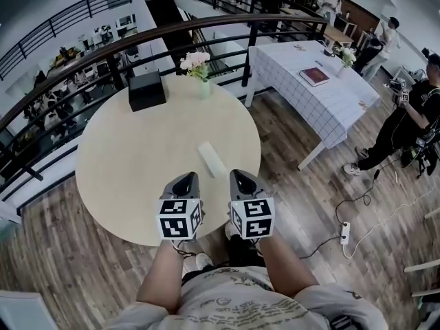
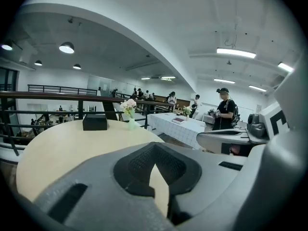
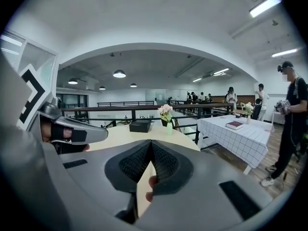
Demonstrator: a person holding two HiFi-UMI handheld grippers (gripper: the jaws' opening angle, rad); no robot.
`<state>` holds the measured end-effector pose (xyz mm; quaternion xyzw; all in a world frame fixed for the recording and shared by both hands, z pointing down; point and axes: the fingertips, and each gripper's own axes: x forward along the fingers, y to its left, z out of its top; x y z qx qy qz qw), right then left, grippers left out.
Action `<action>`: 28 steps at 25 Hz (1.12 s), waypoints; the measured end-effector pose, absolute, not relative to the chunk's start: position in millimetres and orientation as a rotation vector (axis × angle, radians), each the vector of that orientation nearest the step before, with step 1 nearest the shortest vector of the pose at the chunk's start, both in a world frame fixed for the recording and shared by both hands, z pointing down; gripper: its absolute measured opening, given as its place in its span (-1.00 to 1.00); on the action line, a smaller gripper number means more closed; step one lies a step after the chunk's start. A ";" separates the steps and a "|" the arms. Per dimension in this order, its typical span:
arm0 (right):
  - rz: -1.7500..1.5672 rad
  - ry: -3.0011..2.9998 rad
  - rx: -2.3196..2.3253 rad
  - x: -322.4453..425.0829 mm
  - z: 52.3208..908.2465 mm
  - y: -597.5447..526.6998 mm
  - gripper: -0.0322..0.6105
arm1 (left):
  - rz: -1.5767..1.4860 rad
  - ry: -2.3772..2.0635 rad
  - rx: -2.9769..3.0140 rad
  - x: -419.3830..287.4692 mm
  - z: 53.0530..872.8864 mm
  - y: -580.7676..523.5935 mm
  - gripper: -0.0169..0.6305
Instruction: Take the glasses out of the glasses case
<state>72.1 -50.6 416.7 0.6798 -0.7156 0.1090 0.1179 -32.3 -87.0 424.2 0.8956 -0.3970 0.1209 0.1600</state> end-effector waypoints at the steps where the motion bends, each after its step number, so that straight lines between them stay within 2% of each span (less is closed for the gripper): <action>1: 0.321 -2.089 1.981 76.7 424.6 -50.8 -0.87 | 0.356 -1.141 2.549 -29.1 431.7 -86.1 -0.92; 5: 0.343 -2.080 1.897 87.8 458.9 -79.4 -0.84 | 0.386 -1.182 2.496 -21.7 456.2 -108.9 -0.92; 6: 0.363 -2.080 1.864 85.9 466.8 -88.9 -0.79 | 0.398 -1.187 2.476 -23.4 460.9 -116.6 -0.92; 8: 0.409 -2.080 1.805 81.1 481.3 -101.9 -0.56 | 0.422 -1.196 2.442 -27.9 468.8 -126.9 -0.92; 13: 0.430 -2.026 1.660 81.2 529.8 -124.0 -0.37 | 0.461 -1.230 2.371 -29.7 490.7 -144.9 -0.92; 28: 0.403 -1.781 1.301 82.4 663.8 -169.9 -0.10 | 0.532 -1.300 2.171 -57.0 552.9 -164.5 -0.92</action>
